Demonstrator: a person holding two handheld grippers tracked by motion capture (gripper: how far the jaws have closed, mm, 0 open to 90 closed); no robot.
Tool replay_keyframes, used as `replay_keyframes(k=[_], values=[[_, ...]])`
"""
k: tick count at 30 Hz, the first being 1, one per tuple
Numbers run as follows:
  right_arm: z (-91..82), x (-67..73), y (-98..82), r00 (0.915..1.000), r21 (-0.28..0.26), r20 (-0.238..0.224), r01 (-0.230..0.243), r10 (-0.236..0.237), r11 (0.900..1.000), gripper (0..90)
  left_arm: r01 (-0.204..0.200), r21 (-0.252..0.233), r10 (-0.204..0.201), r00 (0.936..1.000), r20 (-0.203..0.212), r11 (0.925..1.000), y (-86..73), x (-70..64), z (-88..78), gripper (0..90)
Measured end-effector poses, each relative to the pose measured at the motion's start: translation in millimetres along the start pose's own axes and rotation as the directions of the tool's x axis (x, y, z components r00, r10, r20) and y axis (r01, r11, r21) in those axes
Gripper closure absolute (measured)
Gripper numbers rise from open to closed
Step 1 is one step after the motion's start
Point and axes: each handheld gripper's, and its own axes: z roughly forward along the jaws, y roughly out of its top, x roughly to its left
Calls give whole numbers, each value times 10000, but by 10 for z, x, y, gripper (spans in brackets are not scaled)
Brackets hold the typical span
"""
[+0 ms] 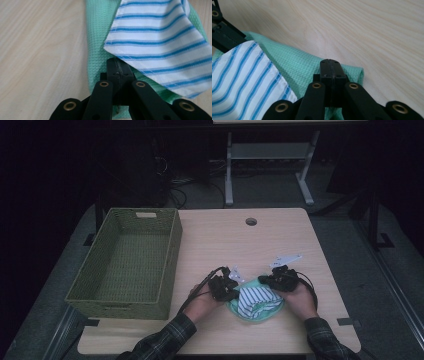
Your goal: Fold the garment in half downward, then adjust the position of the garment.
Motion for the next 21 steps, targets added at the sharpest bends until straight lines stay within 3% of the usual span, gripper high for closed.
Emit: replay_keyframes(k=[6,12,17,21], values=[[-125,-26,87,9999,-535,-74,113,-117,9985,897,251,-812,-236,9995,199,9964,29,-41,-204,885],[-74,-91,176,9997,-532,-241,96,-109,9985,897,276,-1194,-183,9968,782,9925,11,-226,-310,887],[33,-101,220,9995,-453,-267,155,-167,9989,897,141,-1237,19,9917,1283,9922,0,-386,-281,888],[97,-126,229,9997,-296,-243,92,-99,9995,897,-171,-783,297,9862,1626,9968,-10,-525,-148,888]])
